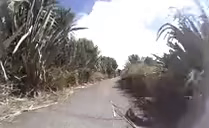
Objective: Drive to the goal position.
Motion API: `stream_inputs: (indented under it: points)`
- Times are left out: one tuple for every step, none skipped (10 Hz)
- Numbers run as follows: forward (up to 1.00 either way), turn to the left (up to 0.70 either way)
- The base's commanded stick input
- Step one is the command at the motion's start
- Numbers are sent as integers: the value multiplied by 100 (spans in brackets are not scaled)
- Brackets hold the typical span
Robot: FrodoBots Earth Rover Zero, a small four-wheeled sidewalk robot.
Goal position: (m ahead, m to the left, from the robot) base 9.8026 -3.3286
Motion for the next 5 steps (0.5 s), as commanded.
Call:
stream_inputs:
  points:
    - [85,0]
    - [85,0]
    - [85,0]
    - [85,0]
    - [85,0]
